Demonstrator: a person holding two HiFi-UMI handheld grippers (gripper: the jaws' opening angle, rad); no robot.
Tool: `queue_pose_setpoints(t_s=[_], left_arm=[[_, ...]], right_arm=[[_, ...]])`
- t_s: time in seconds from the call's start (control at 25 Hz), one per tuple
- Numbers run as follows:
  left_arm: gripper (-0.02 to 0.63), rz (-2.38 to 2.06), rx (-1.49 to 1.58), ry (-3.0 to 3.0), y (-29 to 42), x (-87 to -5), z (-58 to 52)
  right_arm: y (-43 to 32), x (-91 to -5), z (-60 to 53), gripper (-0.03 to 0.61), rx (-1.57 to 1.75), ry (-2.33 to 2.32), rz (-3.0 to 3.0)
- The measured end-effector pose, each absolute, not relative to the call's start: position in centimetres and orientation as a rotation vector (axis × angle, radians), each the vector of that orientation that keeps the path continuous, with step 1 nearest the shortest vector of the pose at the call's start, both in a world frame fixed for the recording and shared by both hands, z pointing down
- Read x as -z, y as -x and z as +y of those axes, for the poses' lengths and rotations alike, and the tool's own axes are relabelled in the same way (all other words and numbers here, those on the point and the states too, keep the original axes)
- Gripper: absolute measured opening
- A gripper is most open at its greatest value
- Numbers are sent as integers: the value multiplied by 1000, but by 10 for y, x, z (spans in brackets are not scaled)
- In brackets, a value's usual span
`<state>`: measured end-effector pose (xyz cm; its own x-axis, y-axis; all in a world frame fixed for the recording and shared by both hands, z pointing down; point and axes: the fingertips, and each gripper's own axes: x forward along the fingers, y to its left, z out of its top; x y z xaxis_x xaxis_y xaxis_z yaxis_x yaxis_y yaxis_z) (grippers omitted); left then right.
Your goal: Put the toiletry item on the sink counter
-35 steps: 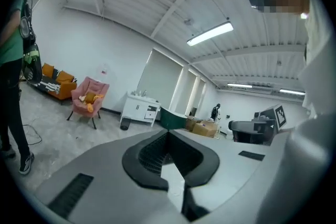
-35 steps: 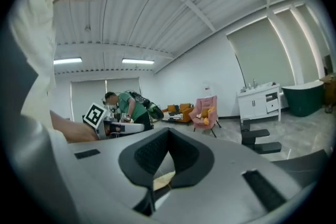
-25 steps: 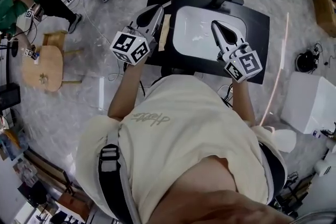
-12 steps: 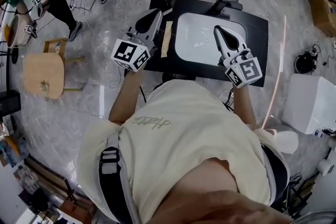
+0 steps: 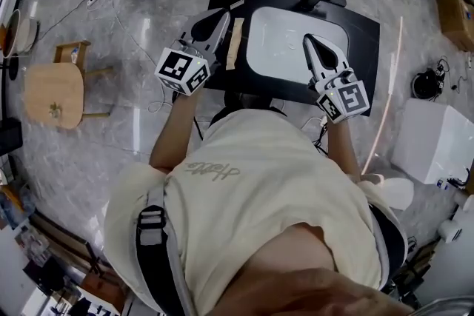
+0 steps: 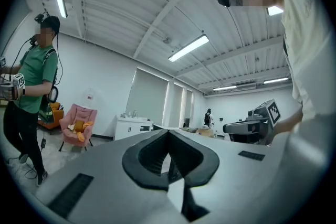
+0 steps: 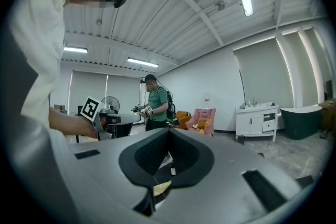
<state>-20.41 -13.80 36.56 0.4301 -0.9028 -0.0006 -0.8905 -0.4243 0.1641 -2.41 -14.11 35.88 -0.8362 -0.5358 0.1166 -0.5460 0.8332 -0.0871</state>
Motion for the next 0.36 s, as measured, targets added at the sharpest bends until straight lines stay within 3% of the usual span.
queue_pose_setpoints(t_s=[0.36], left_arm=[[3,-1598,129,-2519,217,-383,-141]], right_arm=[[29,-372,-139,-6,-150,-889,-2895]])
